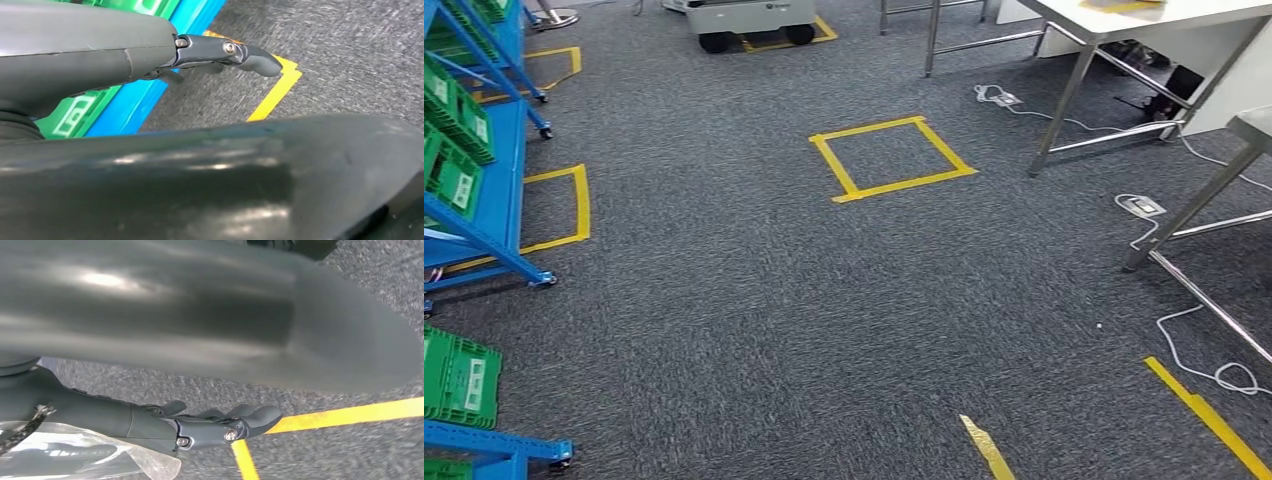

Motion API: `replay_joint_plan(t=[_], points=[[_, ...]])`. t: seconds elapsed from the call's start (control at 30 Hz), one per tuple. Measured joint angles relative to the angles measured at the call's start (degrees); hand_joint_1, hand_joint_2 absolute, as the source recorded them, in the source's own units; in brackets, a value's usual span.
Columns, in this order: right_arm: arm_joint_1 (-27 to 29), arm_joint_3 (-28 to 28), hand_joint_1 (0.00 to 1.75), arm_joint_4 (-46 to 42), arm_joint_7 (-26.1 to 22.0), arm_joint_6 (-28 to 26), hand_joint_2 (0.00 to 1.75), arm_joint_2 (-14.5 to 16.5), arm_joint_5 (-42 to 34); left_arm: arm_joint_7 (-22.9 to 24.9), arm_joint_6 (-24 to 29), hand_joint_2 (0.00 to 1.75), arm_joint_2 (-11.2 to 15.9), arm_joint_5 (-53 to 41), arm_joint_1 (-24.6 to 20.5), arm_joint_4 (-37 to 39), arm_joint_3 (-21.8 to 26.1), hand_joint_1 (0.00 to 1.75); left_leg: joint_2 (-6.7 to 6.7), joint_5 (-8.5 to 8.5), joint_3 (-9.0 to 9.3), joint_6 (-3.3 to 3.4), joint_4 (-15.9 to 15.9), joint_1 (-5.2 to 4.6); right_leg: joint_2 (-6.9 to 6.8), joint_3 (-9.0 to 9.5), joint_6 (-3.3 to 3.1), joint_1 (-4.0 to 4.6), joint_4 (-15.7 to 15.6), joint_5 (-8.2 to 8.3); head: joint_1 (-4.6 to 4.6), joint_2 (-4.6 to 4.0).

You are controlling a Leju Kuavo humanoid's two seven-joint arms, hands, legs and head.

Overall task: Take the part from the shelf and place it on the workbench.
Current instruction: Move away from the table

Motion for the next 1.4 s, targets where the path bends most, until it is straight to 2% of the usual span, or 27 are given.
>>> replay_joint_plan(t=[0.03,0.07,0.1,0.17,0.23,0.3,0.37,0.43,0.5,0.53,0.57,0.63,0.67,0.77,0.8,0.83,0.9,0.93,0.97,1.03,1.07,1.1,1.17,1.23,1.3,1.33,1.4], points=[[0.0,0.1,0.0,0.0,0.0,0.0,0.0,0.0,0.0,0.2,0.0,0.0,0.2,0.3,0.1,-0.1,-0.5,0.0,0.15,0.69,-0.16,-0.03,0.2,0.09,-0.76,0.12,0.02,0.02,0.0,-0.18,-0.01,0.0],[-0.1,0.2,0.0,0.0,0.0,0.0,0.0,0.0,0.0,0.4,0.0,0.0,0.3,0.6,0.2,-0.1,-1.0,0.0,0.41,2.34,0.8,0.03,-1.7,0.14,-1.43,0.37,0.08,0.02,0.0,-0.38,-0.02,0.0],[-0.1,0.4,0.0,0.0,0.0,0.0,0.0,0.0,0.0,0.6,0.0,0.0,0.5,0.7,0.2,-0.2,-1.4,0.0,1.16,4.48,2.67,0.21,-5.4,0.09,-2.08,0.61,0.22,0.03,0.0,-0.61,-0.02,0.0],[-0.1,0.6,0.0,0.0,0.1,0.0,0.0,0.0,0.0,0.8,0.0,0.0,0.8,0.9,0.1,-0.5,-2.1,0.0,3.69,6.91,6.3,0.81,-12.6,-0.41,-3.3,1.01,0.76,0.22,0.0,-1.23,-0.01,0.0],[-0.2,0.8,0.0,0.0,0.1,0.0,0.0,0.0,0.0,0.8,0.0,0.0,0.9,0.9,-0.1,-0.7,-2.6,0.0,4.69,6.93,7.49,1.38,-15.2,-0.94,-4.58,1.27,1.43,0.4,-0.1,-1.74,0.03,0.0],[-0.5,0.9,0.0,0.0,0.1,0.0,0.0,0.0,0.0,1.0,0.0,0.0,1.0,1.0,0.0,-0.8,-2.9,0.0,3.39,7.1,7.49,1.95,-15.7,-0.92,-5.4,1.92,1.98,0.34,-0.3,-2.05,0.01,0.01],[-0.7,1.0,0.0,0.0,0.1,0.0,0.0,0.0,-0.1,1.0,0.1,0.0,1.2,1.0,0.1,-0.8,-3.2,0.0,2.15,7.49,7.71,2.63,-16.3,-0.6,-2.95,1.39,2.44,0.19,1.5,-3.46,0.16,0.01],[-0.6,1.0,0.0,0.0,0.1,0.0,0.0,0.0,-0.1,1.1,0.1,0.0,1.3,1.0,-0.2,-0.8,-3.5,0.0,0.78,7.61,7.79,3.12,-16.5,-0.42,0.6,-2.2,2.7,0.11,8.4,-6.76,0.41,0.01],[-0.4,1.0,0.0,0.0,0.2,0.0,0.0,0.0,-0.2,1.1,0.1,0.0,1.3,1.0,-0.4,-0.8,-3.7,0.0,-0.87,7.5,7.87,3.3,-16.5,-0.45,1.64,-6.56,2.89,0.1,15.8,-8.95,0.44,0.01],[-0.3,1.0,0.0,0.0,0.2,0.0,0.0,0.0,-0.2,1.1,0.1,0.0,1.3,1.0,-0.4,-0.8,-3.8,0.0,-1.7,7.42,7.98,3.3,-16.5,-0.44,1.73,-7.67,2.97,0.07,16.9,-8.42,0.43,0.01],[-0.3,1.0,0.0,0.0,0.2,0.0,0.0,0.0,-0.2,1.1,0.1,0.0,1.3,1.0,-0.4,-0.8,-3.9,0.0,-2.57,7.32,8.17,3.2,-16.5,-0.41,1.83,-7.63,3.04,-0.01,15.6,-6.61,0.42,0.01],[-0.3,1.0,0.0,0.0,0.1,-0.1,0.0,0.0,-0.3,1.1,0.1,0.0,1.4,1.1,-0.5,-0.8,-4.0,0.0,-3.96,7.07,8.59,2.92,-16.4,-0.33,2.45,-5.7,3.12,-0.27,9.8,-2.16,0.41,0.0],[-0.3,1.0,0.0,0.0,0.1,-0.1,0.0,0.0,-0.3,1.1,0.1,0.0,1.3,1.1,-0.5,-0.8,-4.1,0.0,-4.35,6.98,8.73,2.8,-16.3,-0.3,2.75,-4.84,3.15,-0.37,7.6,-0.73,0.41,0.0],[-0.3,1.0,0.0,0.0,0.1,-0.1,0.0,0.0,-0.3,1.1,0.1,0.0,1.3,1.1,-0.5,-0.8,-4.1,0.0,-4.54,6.92,8.82,2.72,-16.3,-0.28,3.06,-4.31,3.16,-0.44,6.3,0.0,0.43,0.0],[-0.5,1.0,0.0,0.1,0.0,-0.2,0.0,-0.1,-0.4,1.0,0.2,0.0,1.4,1.3,-0.7,-0.8,-4.3,0.0,-5.34,6.91,8.58,2.32,-16.2,-0.21,3.75,-3.6,2.86,-0.44,4.9,0.1,0.44,0.0],[-0.6,1.0,0.0,0.3,-0.1,-0.5,0.0,-0.1,-0.5,0.9,0.4,0.0,1.4,1.7,-0.8,-0.8,-4.5,0.0,-5.12,6.54,8.18,1.78,-15.6,-0.19,3.99,-2.73,2.3,-0.49,3.4,0.28,0.37,0.0],[-1.0,1.0,0.0,0.6,-0.4,-1.0,0.0,-0.3,-0.8,0.7,0.8,0.0,1.5,2.4,-1.4,-0.6,-5.1,0.0,-3.38,4.33,5.99,0.54,-11.7,-0.13,3.71,-1.03,0.96,-0.43,0.7,0.36,0.05,0.01],[-1.0,1.0,0.0,0.7,-0.5,-1.1,0.0,-0.4,-0.8,0.6,0.8,0.0,1.6,2.6,-1.6,-0.6,-5.3,0.0,-1.49,2.51,4.27,0.26,-8.1,-0.13,2.53,-0.79,0.51,-0.34,0.5,0.31,-0.12,0.01],[-1.0,1.0,0.0,0.8,-0.5,-1.1,0.0,-0.4,-0.8,0.6,0.9,0.0,1.6,2.7,-1.8,-0.6,-5.5,0.0,-0.59,0.85,2.26,0.09,-4.2,-0.06,1.56,-0.67,0.29,-0.18,0.5,0.15,-0.2,0.01],[-1.1,1.0,0.0,1.1,-0.6,-1.2,0.0,-0.5,-0.8,0.5,0.9,0.0,1.6,3.0,-1.9,-0.5,-5.7,0.0,0.05,-0.15,-0.28,-0.03,0.6,0.08,-0.28,-0.37,0.08,0.08,0.5,-0.21,-0.2,0.0],[-1.1,1.0,0.0,1.1,-0.7,-1.2,0.0,-0.5,-0.8,0.4,0.9,0.0,1.6,3.1,-1.9,-0.4,-5.8,0.0,0.23,0.98,-0.08,0.05,0.0,0.1,-1.06,-0.14,0.08,0.17,0.5,-0.41,-0.2,0.0],[-1.2,1.0,0.0,1.2,-0.7,-1.3,0.0,-0.6,-0.8,0.4,0.9,0.0,1.6,3.1,-1.8,-0.4,-5.9,0.0,0.61,2.98,1.19,0.26,-2.7,0.06,-1.74,0.16,0.14,0.23,0.5,-0.63,-0.21,0.0],[-1.3,1.0,0.0,1.4,-0.8,-1.3,0.0,-0.6,-0.8,0.4,1.0,0.0,1.7,3.3,-1.9,-0.3,-6.0,0.0,3.06,6.54,4.88,1.01,-10.4,-0.48,-3.05,0.74,0.52,0.44,0.5,-1.24,-0.22,0.0],[-1.4,1.0,0.0,1.6,-1.0,-1.5,0.0,-0.6,-0.9,0.3,1.2,0.0,1.7,3.8,-2.3,-0.2,-6.2,0.0,4.84,7.29,6.88,1.66,-14.5,-1.09,-4.41,0.93,1.1,0.69,0.4,-1.8,-0.19,0.01],[-1.8,1.0,0.0,1.8,-1.1,-1.6,0.0,-0.6,-0.9,0.2,1.3,0.0,1.8,4.3,-2.4,0.0,-6.4,0.0,3.88,7.01,6.98,2.02,-15.0,-1.25,-5.78,1.4,1.55,0.77,0.2,-2.09,-0.08,0.01],[-2.0,1.0,0.0,1.9,-1.1,-1.7,0.0,-0.6,-0.9,0.2,1.4,0.0,1.9,4.4,-2.3,0.1,-6.5,0.0,3.21,7.15,7.08,2.25,-15.3,-1.14,-5.47,1.66,1.77,0.71,0.3,-2.39,0.03,0.01],[-2.4,1.0,0.0,2.0,-1.2,-1.7,0.0,-0.7,-1.0,0.2,1.5,0.0,2.0,4.7,-2.3,0.2,-6.8,0.0,1.93,7.49,7.38,2.79,-15.9,-0.8,-2.35,0.7,2.13,0.5,3.0,-4.38,0.18,0.0]])
